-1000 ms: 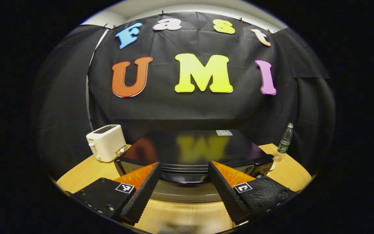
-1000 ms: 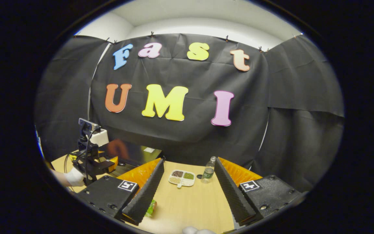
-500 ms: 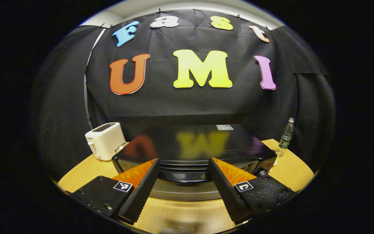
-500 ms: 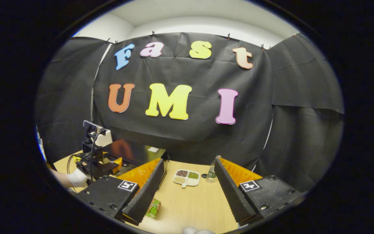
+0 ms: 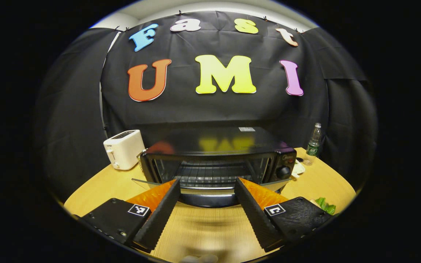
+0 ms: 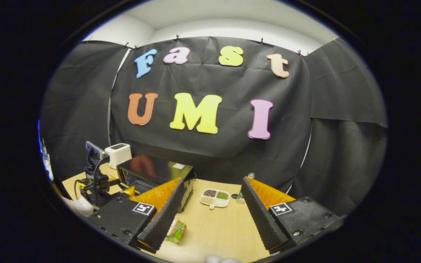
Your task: Open the electric oven with the left hand, put the food in, and close the electric oven.
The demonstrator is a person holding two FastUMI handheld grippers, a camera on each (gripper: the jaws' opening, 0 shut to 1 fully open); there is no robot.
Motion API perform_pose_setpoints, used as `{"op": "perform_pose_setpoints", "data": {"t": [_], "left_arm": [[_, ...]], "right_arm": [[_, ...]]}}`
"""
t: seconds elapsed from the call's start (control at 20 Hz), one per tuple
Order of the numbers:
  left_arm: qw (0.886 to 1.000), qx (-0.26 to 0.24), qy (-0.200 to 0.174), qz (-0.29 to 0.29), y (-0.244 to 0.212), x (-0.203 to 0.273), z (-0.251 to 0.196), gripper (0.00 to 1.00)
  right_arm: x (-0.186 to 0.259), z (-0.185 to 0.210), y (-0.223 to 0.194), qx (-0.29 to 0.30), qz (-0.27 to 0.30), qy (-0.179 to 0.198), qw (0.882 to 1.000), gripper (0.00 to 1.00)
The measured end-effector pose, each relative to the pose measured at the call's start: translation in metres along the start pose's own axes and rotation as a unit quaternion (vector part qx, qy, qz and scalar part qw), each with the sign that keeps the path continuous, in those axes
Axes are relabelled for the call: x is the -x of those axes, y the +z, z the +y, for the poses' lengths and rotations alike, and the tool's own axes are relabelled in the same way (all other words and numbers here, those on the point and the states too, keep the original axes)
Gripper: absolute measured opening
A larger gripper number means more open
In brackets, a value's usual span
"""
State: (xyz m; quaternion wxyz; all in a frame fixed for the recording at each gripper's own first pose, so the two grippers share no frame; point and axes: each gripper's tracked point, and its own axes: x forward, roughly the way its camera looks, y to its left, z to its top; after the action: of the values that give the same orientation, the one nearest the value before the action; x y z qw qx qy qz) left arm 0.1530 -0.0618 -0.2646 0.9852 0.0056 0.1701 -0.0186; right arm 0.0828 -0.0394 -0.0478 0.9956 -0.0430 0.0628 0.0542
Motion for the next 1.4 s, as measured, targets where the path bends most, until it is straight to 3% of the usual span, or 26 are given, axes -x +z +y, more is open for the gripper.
{"op": "perform_pose_setpoints", "data": {"t": [0.05, 0.1, 0.15, 0.4, 0.6, 1.15, 1.4], "left_arm": [[1.0, 0.0, -0.002, 0.004, -0.007, 0.006, 0.0, 0.99], [1.0, -0.001, -0.003, 0.008, -0.015, 0.011, -0.001, 0.91], [1.0, -0.002, -0.005, 0.015, -0.023, 0.016, -0.001, 0.99], [0.999, -0.003, -0.009, 0.039, -0.061, 0.032, -0.002, 0.99], [0.998, 0.024, -0.014, 0.059, -0.086, 0.038, -0.002, 0.99], [0.994, 0.005, -0.025, 0.11, -0.149, 0.037, -0.003, 0.95], [0.994, 0.007, -0.021, 0.104, -0.149, 0.038, -0.001, 0.98]], "right_arm": [[0.002, 0.002, -0.002, 0.002, 0.002, 0.001, 1.0, 0.97], [0.004, 0.005, -0.005, 0.004, 0.005, 0.002, 1.0, 0.97], [0.006, 0.007, -0.008, 0.007, 0.008, 0.004, 1.0, 0.97], [0.013, 0.015, -0.025, 0.012, 0.023, 0.005, 1.0, 0.98], [0.016, 0.018, -0.043, 0.018, 0.037, 0.007, 0.999, 0.97], [0.014, 0.023, -0.074, 0.027, 0.073, 0.012, 0.997, 0.98], [0.013, 0.023, -0.077, 0.027, 0.079, 0.015, 0.996, 0.98]]}}
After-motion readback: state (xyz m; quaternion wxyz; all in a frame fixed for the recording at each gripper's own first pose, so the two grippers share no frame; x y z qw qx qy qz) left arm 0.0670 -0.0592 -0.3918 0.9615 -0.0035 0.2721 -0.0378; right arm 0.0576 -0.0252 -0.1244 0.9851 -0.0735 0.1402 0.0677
